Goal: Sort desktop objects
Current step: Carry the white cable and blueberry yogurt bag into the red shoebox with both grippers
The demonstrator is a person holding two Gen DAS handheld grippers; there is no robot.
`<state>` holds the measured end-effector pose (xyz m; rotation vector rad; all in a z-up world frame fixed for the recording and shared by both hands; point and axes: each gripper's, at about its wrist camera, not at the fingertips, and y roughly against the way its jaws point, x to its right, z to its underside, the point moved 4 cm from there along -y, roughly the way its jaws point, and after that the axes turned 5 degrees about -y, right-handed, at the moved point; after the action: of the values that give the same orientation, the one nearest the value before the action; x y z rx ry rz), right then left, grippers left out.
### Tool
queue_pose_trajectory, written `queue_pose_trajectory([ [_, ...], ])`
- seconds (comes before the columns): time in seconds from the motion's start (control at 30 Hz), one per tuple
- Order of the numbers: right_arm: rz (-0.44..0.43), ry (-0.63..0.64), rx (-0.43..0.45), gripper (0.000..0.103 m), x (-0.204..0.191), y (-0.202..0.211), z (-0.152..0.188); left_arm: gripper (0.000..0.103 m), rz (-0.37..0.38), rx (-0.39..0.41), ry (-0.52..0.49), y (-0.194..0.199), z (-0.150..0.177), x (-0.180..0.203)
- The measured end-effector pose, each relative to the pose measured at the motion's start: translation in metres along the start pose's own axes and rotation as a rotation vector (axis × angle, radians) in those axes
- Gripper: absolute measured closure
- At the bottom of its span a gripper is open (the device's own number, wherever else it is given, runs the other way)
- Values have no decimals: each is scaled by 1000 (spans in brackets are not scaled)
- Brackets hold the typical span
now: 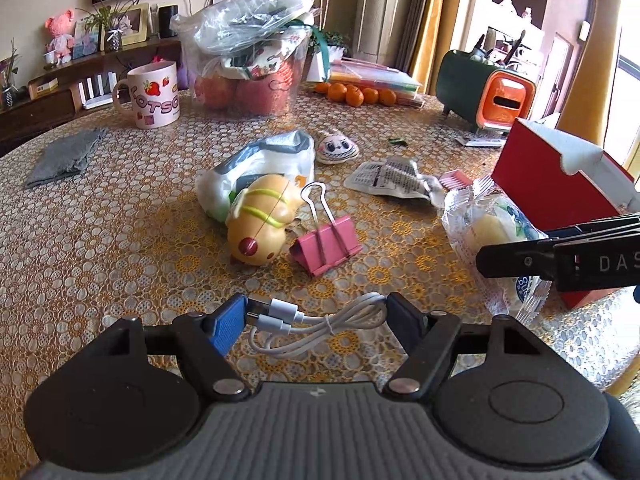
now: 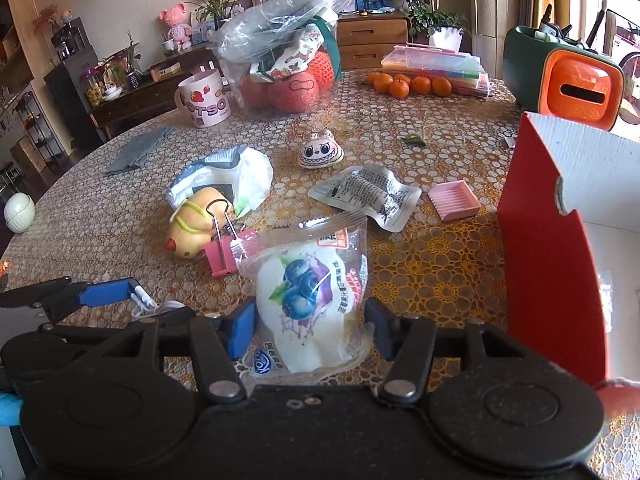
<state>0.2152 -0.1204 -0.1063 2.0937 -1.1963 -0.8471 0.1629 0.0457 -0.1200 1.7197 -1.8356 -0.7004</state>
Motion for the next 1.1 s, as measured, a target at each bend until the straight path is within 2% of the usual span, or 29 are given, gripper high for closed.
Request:
queue_pose_trajectory([
  [0.3,-25,-32,36,46,11,39,-5,28,50,36,-38,28,-16,28],
  [0.6,-25,-38,115,46,36,89,-17,28,104,77,-72,53,-40,62],
  [0.83,1,-67,159,46,69,117,-24,28,130,102,-124,63,-58,97],
  [1.1,70,-94,201,46,115,141,-22,28,158,118,-208,58,-76,147],
])
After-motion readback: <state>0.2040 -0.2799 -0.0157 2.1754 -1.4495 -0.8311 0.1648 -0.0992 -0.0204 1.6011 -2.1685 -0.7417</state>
